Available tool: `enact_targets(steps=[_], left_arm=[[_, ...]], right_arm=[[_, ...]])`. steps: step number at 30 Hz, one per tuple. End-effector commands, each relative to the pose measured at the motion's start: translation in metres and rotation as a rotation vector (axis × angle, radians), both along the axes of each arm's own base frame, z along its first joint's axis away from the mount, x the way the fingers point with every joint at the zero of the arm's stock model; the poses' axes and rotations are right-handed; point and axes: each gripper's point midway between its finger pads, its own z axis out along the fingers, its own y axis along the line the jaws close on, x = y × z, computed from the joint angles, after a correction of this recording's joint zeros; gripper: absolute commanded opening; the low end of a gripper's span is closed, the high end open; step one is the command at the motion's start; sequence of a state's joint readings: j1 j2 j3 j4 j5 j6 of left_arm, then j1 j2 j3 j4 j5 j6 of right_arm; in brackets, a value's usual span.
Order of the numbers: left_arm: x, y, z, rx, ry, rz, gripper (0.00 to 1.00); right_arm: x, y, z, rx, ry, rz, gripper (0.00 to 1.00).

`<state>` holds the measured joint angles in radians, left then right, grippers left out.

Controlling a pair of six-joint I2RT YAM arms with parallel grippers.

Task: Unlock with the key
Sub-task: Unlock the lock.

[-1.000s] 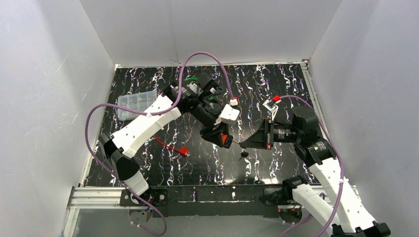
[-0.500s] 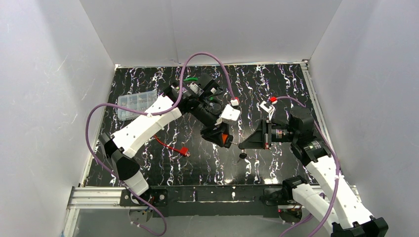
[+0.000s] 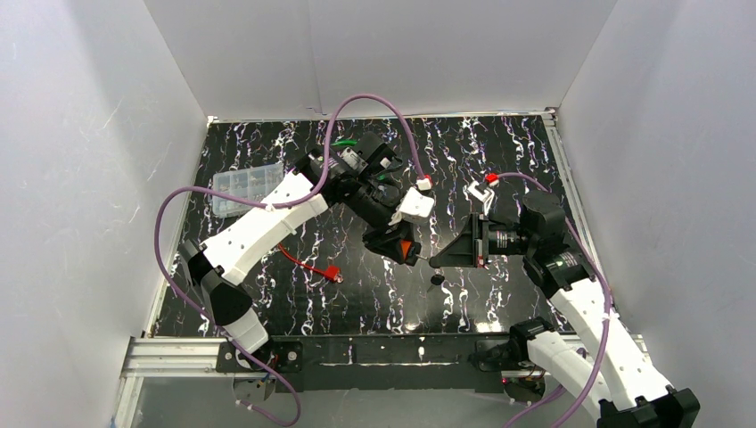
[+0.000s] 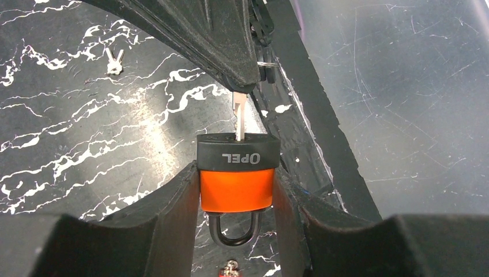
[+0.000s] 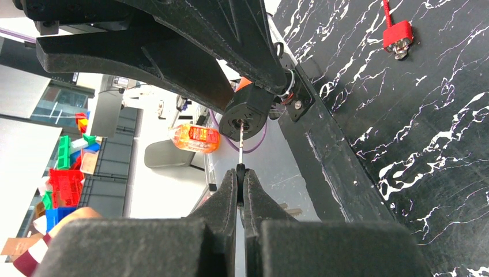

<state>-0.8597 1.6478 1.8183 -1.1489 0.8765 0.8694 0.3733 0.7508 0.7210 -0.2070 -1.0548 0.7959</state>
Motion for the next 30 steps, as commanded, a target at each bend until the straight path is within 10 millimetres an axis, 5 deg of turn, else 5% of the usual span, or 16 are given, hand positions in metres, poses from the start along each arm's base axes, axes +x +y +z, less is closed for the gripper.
enact_targets(steps=[1, 30], left_arm=[[-0.003, -0.004, 0.018, -0.064, -0.015, -0.014, 0.00], [0.026, -0.017, 0.007, -0.077, -0.194, 0.020, 0.00]], right_arm=[[0.003, 0.002, 0.001, 0.017, -0.011, 0.008, 0.01], [0.026, 0.014, -0.004, 0.023, 0.178, -0.013, 0.01]])
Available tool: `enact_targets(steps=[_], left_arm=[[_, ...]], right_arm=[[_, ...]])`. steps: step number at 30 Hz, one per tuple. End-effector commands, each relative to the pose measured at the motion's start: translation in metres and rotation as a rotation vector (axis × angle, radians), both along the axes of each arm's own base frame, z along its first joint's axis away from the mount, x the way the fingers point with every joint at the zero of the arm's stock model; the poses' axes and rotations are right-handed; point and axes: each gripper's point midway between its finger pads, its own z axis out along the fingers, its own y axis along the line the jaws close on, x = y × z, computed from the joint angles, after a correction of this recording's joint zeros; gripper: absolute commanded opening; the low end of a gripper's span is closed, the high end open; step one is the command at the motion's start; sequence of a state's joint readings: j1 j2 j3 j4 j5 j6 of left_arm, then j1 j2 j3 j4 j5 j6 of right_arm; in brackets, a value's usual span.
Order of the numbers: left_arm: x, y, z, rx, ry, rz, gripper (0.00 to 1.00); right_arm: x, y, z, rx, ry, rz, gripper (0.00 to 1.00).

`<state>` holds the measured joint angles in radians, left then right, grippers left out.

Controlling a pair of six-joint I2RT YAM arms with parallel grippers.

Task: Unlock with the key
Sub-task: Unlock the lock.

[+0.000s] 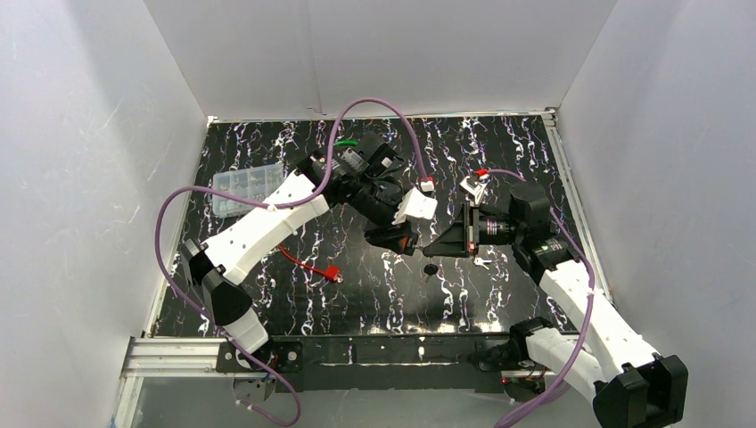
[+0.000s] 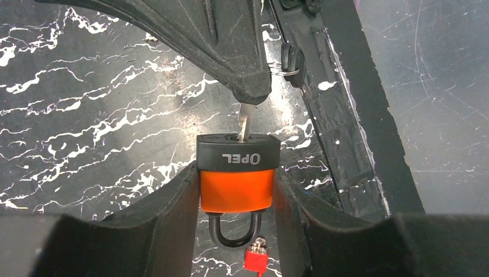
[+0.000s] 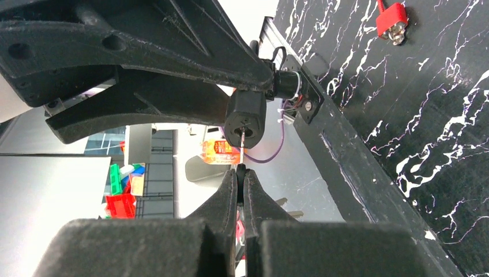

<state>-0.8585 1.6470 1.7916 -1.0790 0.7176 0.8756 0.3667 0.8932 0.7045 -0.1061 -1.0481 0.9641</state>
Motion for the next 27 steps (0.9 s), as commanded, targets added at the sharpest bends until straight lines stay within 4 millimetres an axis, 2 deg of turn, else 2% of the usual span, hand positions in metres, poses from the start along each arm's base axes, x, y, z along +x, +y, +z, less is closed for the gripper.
enact_targets(steps=[1, 10, 21, 27], left_arm=[[-0.006, -0.019, 0.026, -0.132, -0.052, -0.066, 0.00], [-0.029, -0.024, 0.031, -0.155, -0.030, -0.132, 0.00], [-0.035, -0.038, 0.029, -0.169, -0.064, -0.184, 0.00], [-0.044, -0.052, 0.035, -0.190, -0.080, -0.205, 0.00]], right_arm=[[0.001, 0.003, 0.007, 0.029, -0.035, 0.011, 0.01], [0.009, 0.007, 0.006, 0.037, -0.051, 0.010, 0.01], [0.015, 0.012, 0.008, 0.039, -0.058, 0.014, 0.01], [0.027, 0.019, 0.007, 0.005, -0.078, -0.018, 0.01]])
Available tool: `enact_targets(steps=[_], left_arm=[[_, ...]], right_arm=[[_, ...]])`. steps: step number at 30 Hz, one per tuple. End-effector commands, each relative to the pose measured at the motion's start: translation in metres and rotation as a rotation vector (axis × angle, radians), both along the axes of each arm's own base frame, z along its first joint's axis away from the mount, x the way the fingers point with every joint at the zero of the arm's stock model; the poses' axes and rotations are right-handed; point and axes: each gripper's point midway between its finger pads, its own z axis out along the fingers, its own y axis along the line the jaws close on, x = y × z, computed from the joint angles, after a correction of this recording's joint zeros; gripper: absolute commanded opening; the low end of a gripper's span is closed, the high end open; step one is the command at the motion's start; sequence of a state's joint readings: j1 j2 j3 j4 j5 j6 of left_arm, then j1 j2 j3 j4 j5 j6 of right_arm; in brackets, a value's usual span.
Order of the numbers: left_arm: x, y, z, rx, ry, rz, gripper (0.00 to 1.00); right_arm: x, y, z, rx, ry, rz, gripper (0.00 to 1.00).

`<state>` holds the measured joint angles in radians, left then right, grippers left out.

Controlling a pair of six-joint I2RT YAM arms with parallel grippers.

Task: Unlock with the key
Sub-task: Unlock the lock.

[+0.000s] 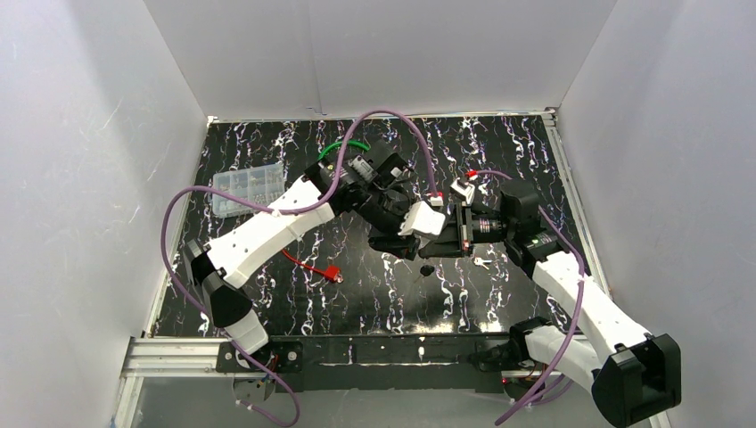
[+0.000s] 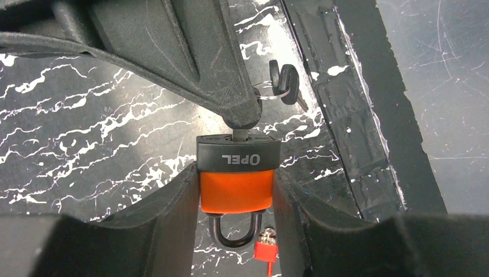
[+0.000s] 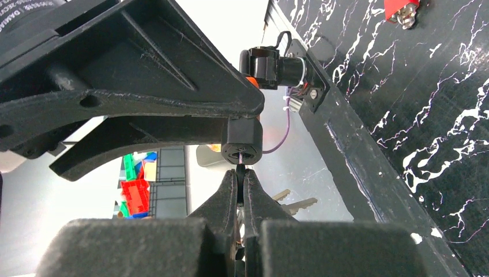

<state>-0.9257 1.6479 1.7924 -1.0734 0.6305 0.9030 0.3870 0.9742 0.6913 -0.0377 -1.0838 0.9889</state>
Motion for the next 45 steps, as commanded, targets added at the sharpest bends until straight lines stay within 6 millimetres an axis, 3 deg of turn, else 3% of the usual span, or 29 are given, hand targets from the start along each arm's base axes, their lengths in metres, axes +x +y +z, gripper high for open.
enact_targets(steps=[1, 6, 10, 14, 17, 24, 27, 34, 38, 45], left_arm=[[-0.038, -0.048, 0.042, -0.223, 0.005, -0.176, 0.00], [-0.049, -0.053, 0.052, -0.246, -0.014, -0.204, 0.00], [-0.049, -0.051, 0.049, -0.236, -0.037, -0.193, 0.00], [-0.043, -0.041, 0.040, -0.208, -0.086, -0.169, 0.00], [-0.040, -0.033, 0.037, -0.197, -0.089, -0.148, 0.00], [-0.036, -0.026, 0.039, -0.204, -0.118, -0.121, 0.00], [-0.030, -0.024, 0.038, -0.193, -0.148, -0.100, 0.00], [-0.013, -0.018, 0.029, -0.147, -0.225, -0.045, 0.00], [-0.006, -0.017, 0.026, -0.137, -0.255, -0.027, 0.00], [0.002, -0.021, 0.030, -0.145, -0.285, -0.009, 0.00]], right_arm=[[0.025, 0.012, 0.016, -0.003, -0.134, -0.076, 0.01], [0.039, 0.015, 0.015, -0.023, -0.148, -0.123, 0.01], [0.041, 0.014, 0.023, -0.019, -0.194, -0.147, 0.05], [0.029, 0.005, 0.029, -0.037, -0.252, -0.169, 0.64], [0.023, -0.003, 0.039, -0.032, -0.316, -0.211, 0.73], [0.019, -0.007, 0.049, -0.020, -0.353, -0.220, 0.78], [0.018, -0.006, 0.047, -0.022, -0.342, -0.209, 0.69], [0.004, -0.011, 0.045, -0.042, -0.366, -0.177, 0.65], [-0.004, -0.014, 0.040, -0.056, -0.356, -0.152, 0.56], [-0.004, -0.016, 0.029, -0.081, -0.329, -0.159, 0.68]])
